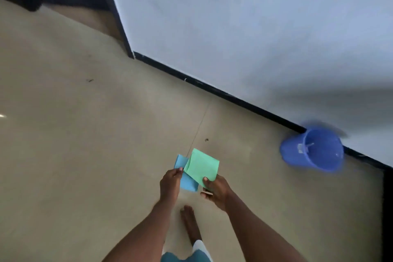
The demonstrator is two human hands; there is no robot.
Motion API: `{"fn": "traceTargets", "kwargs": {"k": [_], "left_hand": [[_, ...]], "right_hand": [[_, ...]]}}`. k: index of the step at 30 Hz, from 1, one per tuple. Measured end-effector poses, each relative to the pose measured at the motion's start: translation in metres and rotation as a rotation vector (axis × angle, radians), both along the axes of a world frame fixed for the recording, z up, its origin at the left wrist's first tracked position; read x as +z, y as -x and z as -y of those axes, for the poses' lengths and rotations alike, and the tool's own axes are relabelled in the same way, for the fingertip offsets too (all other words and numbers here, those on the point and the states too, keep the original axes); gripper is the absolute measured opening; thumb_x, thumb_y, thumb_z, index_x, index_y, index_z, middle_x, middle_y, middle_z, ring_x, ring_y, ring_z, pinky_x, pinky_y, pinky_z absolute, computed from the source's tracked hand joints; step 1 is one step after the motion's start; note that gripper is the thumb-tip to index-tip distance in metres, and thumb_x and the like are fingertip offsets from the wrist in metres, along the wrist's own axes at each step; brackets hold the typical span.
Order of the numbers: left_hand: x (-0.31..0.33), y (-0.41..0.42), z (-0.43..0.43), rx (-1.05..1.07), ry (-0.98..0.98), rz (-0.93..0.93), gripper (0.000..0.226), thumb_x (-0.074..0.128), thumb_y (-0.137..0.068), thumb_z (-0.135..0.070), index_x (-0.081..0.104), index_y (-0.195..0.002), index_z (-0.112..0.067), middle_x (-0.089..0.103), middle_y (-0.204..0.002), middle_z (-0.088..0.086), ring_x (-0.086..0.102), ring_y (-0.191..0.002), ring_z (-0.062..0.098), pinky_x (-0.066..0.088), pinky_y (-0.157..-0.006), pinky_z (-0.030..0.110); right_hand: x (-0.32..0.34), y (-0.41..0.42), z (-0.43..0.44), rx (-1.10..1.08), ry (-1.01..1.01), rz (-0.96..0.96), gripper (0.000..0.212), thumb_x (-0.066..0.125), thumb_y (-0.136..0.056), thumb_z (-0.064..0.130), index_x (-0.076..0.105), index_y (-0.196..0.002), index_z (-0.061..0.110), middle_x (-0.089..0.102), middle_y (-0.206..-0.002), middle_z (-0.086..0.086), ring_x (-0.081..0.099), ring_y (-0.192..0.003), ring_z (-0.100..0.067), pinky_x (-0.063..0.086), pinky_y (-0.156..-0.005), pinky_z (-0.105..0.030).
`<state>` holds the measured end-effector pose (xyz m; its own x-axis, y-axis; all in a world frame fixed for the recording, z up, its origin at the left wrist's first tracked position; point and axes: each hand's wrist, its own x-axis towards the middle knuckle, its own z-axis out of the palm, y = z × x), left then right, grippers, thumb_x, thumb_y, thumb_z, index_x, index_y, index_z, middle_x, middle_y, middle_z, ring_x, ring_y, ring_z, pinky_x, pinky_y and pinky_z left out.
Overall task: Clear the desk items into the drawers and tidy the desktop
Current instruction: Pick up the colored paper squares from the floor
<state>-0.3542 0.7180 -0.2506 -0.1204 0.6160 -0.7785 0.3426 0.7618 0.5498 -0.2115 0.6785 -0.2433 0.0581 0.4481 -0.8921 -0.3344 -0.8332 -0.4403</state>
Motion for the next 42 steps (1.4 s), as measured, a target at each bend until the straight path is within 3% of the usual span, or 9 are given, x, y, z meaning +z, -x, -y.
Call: {"fn": "traceTargets", "kwargs": {"k": [3, 8, 11, 15, 20, 24, 27, 35, 42], "left_hand": [[0.050, -0.042, -0.015, -0.193, -0.103, 0.071, 0.023, 0.051, -0.095, -0.014, 0.071, -0.105, -0.008, 0.066, -0.111, 0.014, 0.057, -0.097, 0.025, 0.038, -0.078, 0.027], [0.129, -0.116, -0.040, -0.508, -0.234, 0.089, 0.039, 0.046, -0.087, 0.010, 0.069, -0.111, -0.012, 0.058, -0.122, 0.013, 0.057, -0.099, 0.026, 0.035, -0.075, 0.024], [0.177, -0.175, -0.050, -0.680, -0.264, 0.131, 0.047, 0.044, -0.084, 0.011, 0.069, -0.110, -0.019, 0.057, -0.115, 0.008, 0.052, -0.086, 0.021, 0.035, -0.061, 0.022], [0.233, -0.264, -0.040, -0.849, -0.299, 0.257, 0.047, 0.047, -0.081, 0.008, 0.069, -0.105, -0.025, 0.062, -0.107, 0.009, 0.049, -0.071, 0.021, 0.035, -0.054, 0.019], [0.294, -0.376, 0.002, -1.052, -0.338, 0.406, 0.053, 0.058, -0.073, 0.015, 0.065, -0.112, -0.020, 0.059, -0.114, 0.010, 0.060, -0.093, 0.025, 0.040, -0.060, 0.015], [0.328, -0.471, 0.046, -1.193, -0.389, 0.456, 0.057, 0.059, -0.073, 0.016, 0.063, -0.115, -0.022, 0.063, -0.115, 0.014, 0.061, -0.085, 0.024, 0.044, -0.056, 0.015], [0.360, -0.531, 0.084, -1.291, -0.391, 0.463, 0.056, 0.062, -0.077, 0.014, 0.059, -0.121, -0.020, 0.061, -0.120, 0.013, 0.062, -0.100, 0.026, 0.050, -0.062, 0.019], [0.412, -0.640, 0.186, -1.504, -0.357, 0.521, 0.064, 0.061, -0.080, 0.014, 0.045, -0.135, -0.016, 0.050, -0.134, 0.012, 0.051, -0.117, 0.024, 0.044, -0.081, 0.024], [0.416, -0.708, 0.265, -1.743, -0.439, 0.419, 0.065, 0.066, -0.082, 0.004, 0.044, -0.138, -0.020, 0.043, -0.141, 0.009, 0.048, -0.123, 0.023, 0.043, -0.091, 0.023]], "right_hand": [[0.063, -0.044, 0.010, -0.188, -0.041, 0.034, 0.045, 0.065, -0.067, 0.030, 0.056, -0.109, 0.015, 0.053, -0.090, -0.001, 0.046, -0.073, -0.015, 0.050, -0.062, -0.027], [0.156, -0.112, 0.035, -0.510, -0.122, 0.153, 0.007, 0.056, -0.093, 0.012, 0.056, -0.100, 0.011, 0.049, -0.076, 0.000, 0.043, -0.066, -0.014, 0.047, -0.059, -0.024], [0.202, -0.153, 0.053, -0.728, -0.171, 0.230, 0.008, 0.051, -0.095, 0.004, 0.056, -0.095, 0.009, 0.044, -0.066, -0.002, 0.039, -0.057, -0.014, 0.042, -0.052, -0.024], [0.250, -0.205, 0.088, -1.029, -0.243, 0.279, 0.011, 0.048, -0.094, -0.004, 0.056, -0.090, 0.004, 0.044, -0.060, -0.003, 0.033, -0.050, -0.013, 0.032, -0.044, -0.022], [0.301, -0.281, 0.143, -1.244, -0.301, 0.436, 0.009, 0.050, -0.093, -0.002, 0.057, -0.094, 0.005, 0.051, -0.066, -0.005, 0.036, -0.052, -0.012, 0.028, -0.041, -0.018], [0.341, -0.363, 0.200, -1.378, -0.314, 0.578, 0.010, 0.057, -0.091, 0.002, 0.056, -0.101, 0.003, 0.054, -0.073, -0.010, 0.041, -0.051, -0.013, 0.031, -0.038, -0.019], [0.368, -0.417, 0.241, -1.496, -0.306, 0.653, 0.011, 0.060, -0.089, 0.002, 0.055, -0.099, 0.004, 0.057, -0.073, -0.011, 0.043, -0.050, -0.015, 0.033, -0.037, -0.019], [0.382, -0.500, 0.366, -1.757, -0.003, 0.926, 0.019, 0.066, -0.085, 0.008, 0.061, -0.100, -0.002, 0.056, -0.059, -0.010, 0.046, -0.047, -0.019, 0.040, -0.046, -0.027], [0.377, -0.522, 0.446, -1.770, 0.164, 0.963, 0.014, 0.068, -0.083, 0.016, 0.062, -0.086, 0.005, 0.059, -0.062, -0.013, 0.050, -0.051, -0.024, 0.042, -0.055, -0.032]]}}
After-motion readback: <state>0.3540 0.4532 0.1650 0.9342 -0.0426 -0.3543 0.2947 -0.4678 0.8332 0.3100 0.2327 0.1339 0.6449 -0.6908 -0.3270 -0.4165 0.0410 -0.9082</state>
